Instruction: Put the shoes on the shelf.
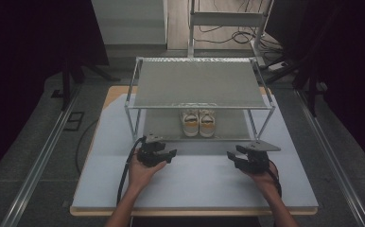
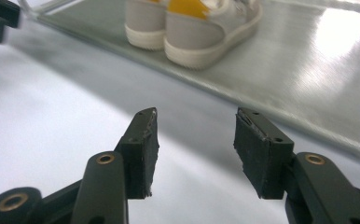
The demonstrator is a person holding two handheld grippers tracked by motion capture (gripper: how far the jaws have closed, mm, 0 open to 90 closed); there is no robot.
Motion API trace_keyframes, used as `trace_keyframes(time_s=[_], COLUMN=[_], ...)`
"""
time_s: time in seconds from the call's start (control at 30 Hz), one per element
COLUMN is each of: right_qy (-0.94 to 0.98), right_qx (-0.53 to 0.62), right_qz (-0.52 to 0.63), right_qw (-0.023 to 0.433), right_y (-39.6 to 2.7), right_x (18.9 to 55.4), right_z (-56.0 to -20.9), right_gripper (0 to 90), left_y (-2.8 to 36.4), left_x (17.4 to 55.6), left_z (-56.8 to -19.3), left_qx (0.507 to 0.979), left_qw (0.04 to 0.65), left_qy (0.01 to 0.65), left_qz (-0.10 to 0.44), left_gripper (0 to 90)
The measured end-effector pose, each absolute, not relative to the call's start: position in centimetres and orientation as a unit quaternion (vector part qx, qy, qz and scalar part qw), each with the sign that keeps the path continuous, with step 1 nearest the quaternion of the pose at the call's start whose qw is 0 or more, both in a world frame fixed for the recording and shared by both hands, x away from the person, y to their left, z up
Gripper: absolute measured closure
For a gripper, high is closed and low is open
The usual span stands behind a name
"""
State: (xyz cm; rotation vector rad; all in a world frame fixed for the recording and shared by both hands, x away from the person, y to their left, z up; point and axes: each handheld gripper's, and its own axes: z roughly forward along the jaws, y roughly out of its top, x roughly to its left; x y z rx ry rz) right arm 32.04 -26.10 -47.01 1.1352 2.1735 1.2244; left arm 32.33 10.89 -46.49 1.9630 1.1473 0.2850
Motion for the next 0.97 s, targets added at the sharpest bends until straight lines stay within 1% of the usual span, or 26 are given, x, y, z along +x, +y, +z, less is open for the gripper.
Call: trace_keyframes(time_s=[0.13,0.23,0.4,0.67,0.97], right_qy=[0.771,0.765,0.755,0.745,0.749], right_qx=[0.416,0.426,0.444,0.458,0.455], right_qz=[0.438,0.439,0.440,0.441,0.437], right_qw=[0.202,0.202,0.200,0.204,0.204], right_y=[-27.9,-29.2,-30.9,-32.1,-32.0], right_x=[31.2,30.7,30.0,29.8,29.8], right_z=[-47.4,-47.7,-48.4,-48.7,-48.9], right_gripper=[48.7,48.6,48.2,48.2,48.1], left_y=[12.4,13.5,15.2,16.2,16.9], left_x=[31.0,30.5,29.7,29.7,29.9], left_z=[-47.1,-47.5,-48.0,-48.4,-48.6], left_qx=[0.779,0.784,0.773,0.767,0.766], left_qw=[0.411,0.397,0.397,0.393,0.388], left_qy=[0.459,0.462,0.479,0.491,0.496], left_qz=[0.116,0.121,0.124,0.125,0.131], left_gripper=[42.4,40.8,40.2,38.9,37.2])
